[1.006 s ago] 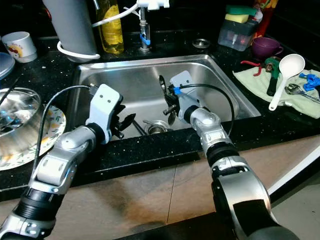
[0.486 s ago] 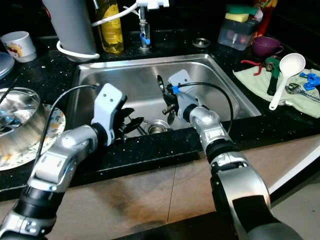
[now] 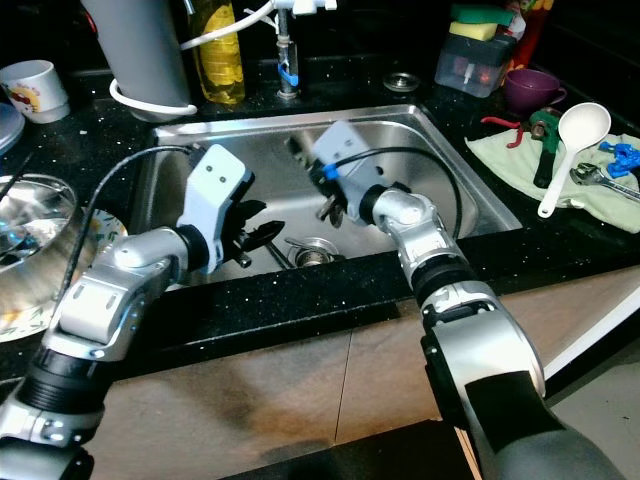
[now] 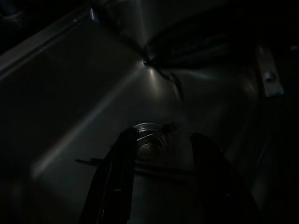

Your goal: Kitchen organization

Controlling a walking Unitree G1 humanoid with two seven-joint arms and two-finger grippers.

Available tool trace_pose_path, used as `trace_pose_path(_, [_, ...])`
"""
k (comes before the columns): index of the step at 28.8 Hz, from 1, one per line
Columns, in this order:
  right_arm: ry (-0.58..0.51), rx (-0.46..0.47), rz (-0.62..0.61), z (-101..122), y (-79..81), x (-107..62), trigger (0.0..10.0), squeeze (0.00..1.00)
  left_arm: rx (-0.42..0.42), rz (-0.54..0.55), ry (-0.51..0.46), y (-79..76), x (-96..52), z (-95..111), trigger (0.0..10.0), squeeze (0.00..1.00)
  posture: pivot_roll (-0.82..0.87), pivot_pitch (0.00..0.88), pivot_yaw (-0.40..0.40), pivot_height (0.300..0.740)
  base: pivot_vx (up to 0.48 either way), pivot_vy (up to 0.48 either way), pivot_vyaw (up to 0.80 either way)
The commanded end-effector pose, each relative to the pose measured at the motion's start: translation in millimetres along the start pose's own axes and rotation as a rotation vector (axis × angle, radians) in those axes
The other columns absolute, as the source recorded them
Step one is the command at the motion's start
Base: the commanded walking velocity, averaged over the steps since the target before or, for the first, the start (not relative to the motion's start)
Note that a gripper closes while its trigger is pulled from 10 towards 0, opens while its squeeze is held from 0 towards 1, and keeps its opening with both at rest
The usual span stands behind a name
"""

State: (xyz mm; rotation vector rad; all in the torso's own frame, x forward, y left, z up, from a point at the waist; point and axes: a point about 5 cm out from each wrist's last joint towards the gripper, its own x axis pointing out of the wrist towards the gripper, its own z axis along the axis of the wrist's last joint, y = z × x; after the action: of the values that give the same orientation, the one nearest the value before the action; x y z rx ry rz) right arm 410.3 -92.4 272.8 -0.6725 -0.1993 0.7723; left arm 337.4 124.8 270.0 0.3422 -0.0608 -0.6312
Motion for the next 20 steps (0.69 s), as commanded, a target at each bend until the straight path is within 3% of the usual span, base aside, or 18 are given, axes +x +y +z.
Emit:
trace_pose_path(1, [0.023,-0.07,0.058,1.8,1.6,0.8,10.0,0.0,-0.001,-0.01,0.04,1.6,-0.6,-4.8,10.0,0.0,-0.02,0.183,-0.011,0.74,0.0,0.0,0.0])
trace_pose_path(10, [0.143,-0.208,0.107,-7.0,1.1,-2.2,10.0,0.0,0.039,-0.03,0.085,-0.2,-3.7,-11.3,10.0,0.0,-0.02,0.174,-0.016,0.74,0.0,0.0,0.0])
trace_pose_path(18, [0.186,-0.23,0.131,-14.6,1.4,-6.2,10.0,0.0,0.044,-0.078,0.112,-6.3,-5.4,-15.1,10.0,0.0,-0.03,0.175,-0.017,0.74,0.0,0.0,0.0])
trace_pose_path(19, [0.19,-0.229,0.126,-14.9,0.4,-6.6,10.0,0.38,0.044,-0.079,0.114,-6.4,-5.7,-15.4,10.0,0.0,-0.03,0.175,-0.017,0.74,0.0,0.0,0.0])
trace_pose_path(20, [0.193,-0.228,0.123,-15.1,-0.2,-6.9,10.0,0.38,0.045,-0.08,0.115,-6.3,-5.9,-15.5,10.0,0.0,-0.03,0.175,-0.017,0.74,0.0,0.0,0.0])
